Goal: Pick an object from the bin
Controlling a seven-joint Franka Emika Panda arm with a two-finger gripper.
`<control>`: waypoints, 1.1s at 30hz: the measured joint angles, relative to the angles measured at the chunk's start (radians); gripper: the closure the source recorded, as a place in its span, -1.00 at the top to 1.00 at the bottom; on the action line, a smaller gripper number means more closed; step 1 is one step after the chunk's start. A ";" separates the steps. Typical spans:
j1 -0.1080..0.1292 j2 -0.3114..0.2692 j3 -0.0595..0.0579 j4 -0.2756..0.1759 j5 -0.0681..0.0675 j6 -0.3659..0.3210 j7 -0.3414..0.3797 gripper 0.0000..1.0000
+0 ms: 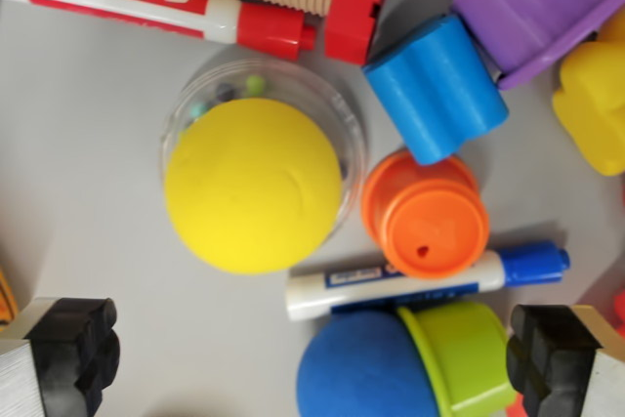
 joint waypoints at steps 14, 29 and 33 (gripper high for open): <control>0.004 0.132 -0.004 0.011 0.000 0.120 0.000 1.00; 0.008 0.197 -0.010 0.032 0.000 0.173 0.000 1.00; 0.009 0.199 -0.011 0.033 0.000 0.176 0.000 1.00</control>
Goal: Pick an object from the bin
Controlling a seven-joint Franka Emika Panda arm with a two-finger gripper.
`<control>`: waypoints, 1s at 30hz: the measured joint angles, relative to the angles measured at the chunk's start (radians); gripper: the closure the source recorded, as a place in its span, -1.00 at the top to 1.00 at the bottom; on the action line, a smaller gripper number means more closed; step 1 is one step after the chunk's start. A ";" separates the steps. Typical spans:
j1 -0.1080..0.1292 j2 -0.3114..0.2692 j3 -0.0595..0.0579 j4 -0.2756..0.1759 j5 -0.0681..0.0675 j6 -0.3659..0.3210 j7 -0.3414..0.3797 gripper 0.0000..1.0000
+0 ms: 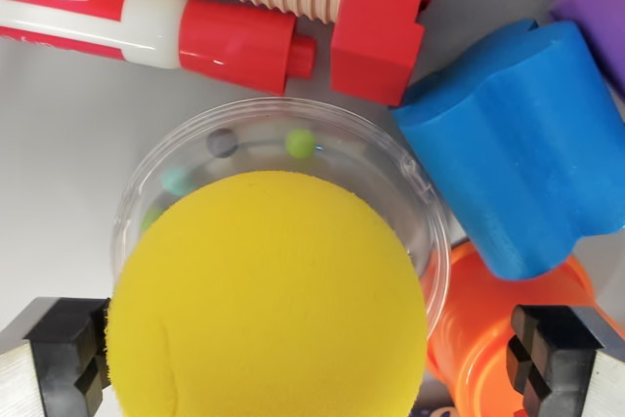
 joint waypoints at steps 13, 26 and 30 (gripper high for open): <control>0.000 0.002 -0.001 0.003 0.000 0.005 0.000 -1.00; 0.001 0.017 -0.001 0.007 0.000 0.018 0.000 -1.00; 0.001 0.017 -0.001 0.007 0.000 0.018 0.000 -1.00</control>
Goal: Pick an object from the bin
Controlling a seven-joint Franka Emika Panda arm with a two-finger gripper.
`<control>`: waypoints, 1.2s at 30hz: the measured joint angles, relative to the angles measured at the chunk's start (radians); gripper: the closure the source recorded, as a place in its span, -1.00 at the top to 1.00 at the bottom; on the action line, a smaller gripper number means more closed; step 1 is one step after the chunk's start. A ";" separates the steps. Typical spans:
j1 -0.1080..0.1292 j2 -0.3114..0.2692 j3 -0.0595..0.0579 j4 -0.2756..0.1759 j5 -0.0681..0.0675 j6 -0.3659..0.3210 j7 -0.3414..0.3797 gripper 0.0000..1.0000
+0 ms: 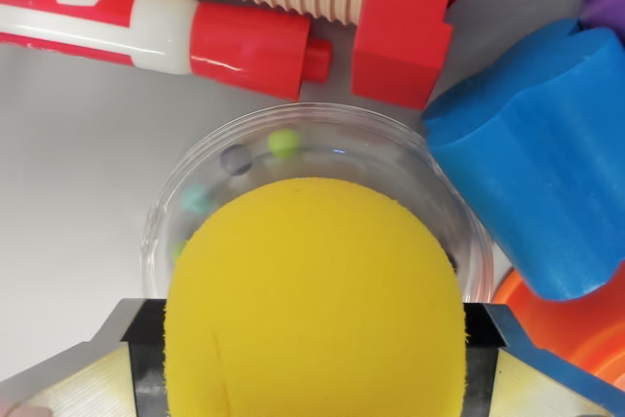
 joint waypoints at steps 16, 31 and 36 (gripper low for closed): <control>0.000 -0.028 0.000 -0.007 0.000 -0.017 0.000 -1.00; 0.000 -0.137 0.000 -0.028 0.000 -0.106 0.000 -1.00; 0.000 -0.181 0.000 -0.034 0.000 -0.144 0.000 -1.00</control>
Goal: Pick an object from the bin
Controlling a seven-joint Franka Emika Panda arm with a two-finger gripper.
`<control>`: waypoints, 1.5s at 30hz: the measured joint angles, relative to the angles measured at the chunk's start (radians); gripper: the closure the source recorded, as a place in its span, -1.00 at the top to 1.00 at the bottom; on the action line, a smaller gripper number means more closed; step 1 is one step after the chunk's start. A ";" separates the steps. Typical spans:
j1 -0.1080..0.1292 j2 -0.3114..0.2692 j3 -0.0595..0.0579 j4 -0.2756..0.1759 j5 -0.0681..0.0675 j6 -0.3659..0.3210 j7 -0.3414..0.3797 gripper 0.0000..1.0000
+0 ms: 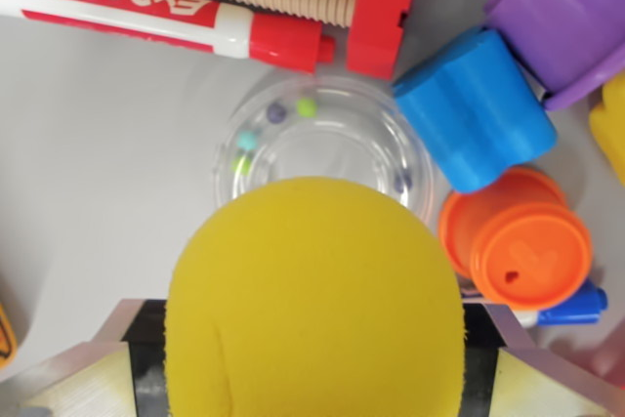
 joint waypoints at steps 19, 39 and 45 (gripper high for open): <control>0.000 -0.180 0.000 0.005 0.000 -0.190 0.000 -1.00; 0.000 -0.316 0.000 0.067 0.000 -0.391 0.000 -1.00; 0.000 -0.340 0.000 0.089 0.000 -0.440 0.000 -1.00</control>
